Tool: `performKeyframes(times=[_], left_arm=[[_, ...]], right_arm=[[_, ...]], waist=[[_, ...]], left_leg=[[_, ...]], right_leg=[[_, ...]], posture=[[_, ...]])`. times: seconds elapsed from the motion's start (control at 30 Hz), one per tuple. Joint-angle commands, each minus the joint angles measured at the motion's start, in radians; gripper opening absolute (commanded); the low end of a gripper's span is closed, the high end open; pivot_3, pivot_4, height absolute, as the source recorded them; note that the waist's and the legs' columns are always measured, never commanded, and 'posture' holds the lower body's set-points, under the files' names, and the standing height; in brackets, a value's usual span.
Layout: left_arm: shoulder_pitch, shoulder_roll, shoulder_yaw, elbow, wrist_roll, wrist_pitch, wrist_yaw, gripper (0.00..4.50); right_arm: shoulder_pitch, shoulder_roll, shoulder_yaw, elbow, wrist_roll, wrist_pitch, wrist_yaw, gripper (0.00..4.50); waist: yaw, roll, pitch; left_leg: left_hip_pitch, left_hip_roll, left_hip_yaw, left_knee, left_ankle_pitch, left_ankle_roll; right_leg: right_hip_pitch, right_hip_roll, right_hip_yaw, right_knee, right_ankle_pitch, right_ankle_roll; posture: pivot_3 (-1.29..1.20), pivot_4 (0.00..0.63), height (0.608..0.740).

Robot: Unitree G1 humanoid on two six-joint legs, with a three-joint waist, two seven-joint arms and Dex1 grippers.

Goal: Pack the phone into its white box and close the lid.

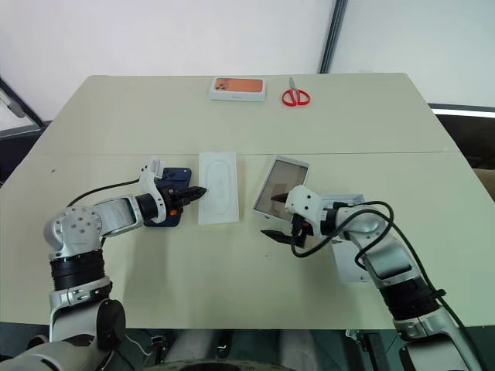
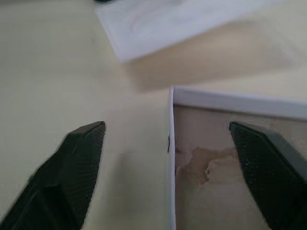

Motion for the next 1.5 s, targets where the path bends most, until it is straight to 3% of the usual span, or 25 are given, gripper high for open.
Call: performKeyframes(times=[0.03,0.17,0.2,0.53,0.7,0.8,0.93,1.07,1.2,1.5], left_arm=[[-0.015,0.009,0.006,-0.043,-0.028,-0.009,-0.017,0.0],[-0.023,0.016,0.009,-0.052,-0.031,-0.008,-0.019,0.0],[-0.028,0.016,0.018,-0.048,-0.041,0.001,-0.022,0.0],[-0.054,0.038,0.016,-0.026,-0.083,0.056,-0.049,0.0],[-0.057,0.015,0.034,-0.03,-0.096,0.068,-0.032,0.0],[-0.06,-0.003,0.053,-0.024,-0.109,0.084,-0.017,0.0],[-0.049,-0.021,0.019,-0.048,-0.092,0.069,-0.004,0.0],[-0.046,-0.038,0.012,-0.064,-0.098,0.076,0.005,0.0],[-0.064,-0.09,-0.014,-0.054,-0.075,0.051,0.043,0.0],[-0.076,-0.183,-0.047,-0.028,-0.034,0.052,0.123,0.0]], right_arm=[[-0.026,0.013,0.008,0.003,-0.028,0.011,-0.021,2.5],[-0.029,0.01,0.019,0.006,-0.039,-0.023,-0.003,0.39],[-0.026,0.012,0.016,0.001,-0.03,-0.025,0.004,0.07],[0.001,0.02,0.051,-0.023,-0.014,-0.163,0.121,0.07],[-0.007,0.033,0.058,-0.014,0.011,-0.139,0.149,0.07],[-0.01,0.034,0.052,-0.015,0.036,-0.103,0.172,0.89],[-0.004,0.011,0.022,-0.027,0.008,-0.162,0.153,2.87],[0.006,-0.017,-0.058,-0.06,0.086,-0.106,0.151,2.87],[0.054,-0.069,-0.249,-0.032,0.196,-0.092,0.138,2.87],[0.039,-0.091,-0.316,0.116,0.103,-0.275,0.058,2.87]], waist=[[0.0,0.0,0.0],[0.0,0.0,0.0],[0.0,0.0,0.0],[-0.007,0.0,0.0],[-0.017,0.0,0.0],[-0.018,-0.001,0.0],[-0.017,-0.001,0.0],[-0.016,-0.001,0.001],[-0.009,-0.001,0.001],[-0.003,-0.002,0.001]], left_leg=[[0.0,0.0,0.0,0.0,0.0,0.0],[0.0,0.0,0.0,0.0,0.0,0.0],[0.0,0.0,0.0,0.0,0.0,0.0],[0.0,0.0,0.0,0.0,0.0,0.0],[0.0,0.0,-0.001,0.0,0.0,0.0],[0.0,0.0,-0.001,0.0,0.0,0.0],[0.0,0.0,-0.001,0.0,0.0,0.0],[0.0,0.0,0.0,0.0,0.0,0.0],[0.0,0.0,0.0,0.0,0.0,0.0],[0.0,0.0,0.001,0.0,0.0,0.0]], right_leg=[[0.0,0.0,0.0,0.0,0.0,0.0],[0.0,0.0,0.0,0.0,0.0,0.0],[0.0,0.0,0.0,0.0,0.0,0.0],[0.0,0.0,0.0,0.0,0.0,0.0],[0.0,0.001,0.0,0.0,0.0,0.0],[0.0,0.001,0.0,0.0,0.0,0.0],[0.0,0.001,0.0,0.0,0.0,0.0],[0.0,0.0,0.0,0.0,0.0,0.0],[0.001,0.0,0.0,0.0,0.0,0.0],[0.001,0.0,0.0,-0.001,0.0,0.0]], posture=[[0.0,0.15,0.74],[0.0,0.15,0.74],[0.0,0.15,0.74],[0.0,0.15,0.74],[0.0,0.15,0.74],[0.0,0.15,0.74],[0.0,0.15,0.74],[0.0,0.15,0.74],[0.0,0.15,0.74],[0.0,0.15,0.74]])
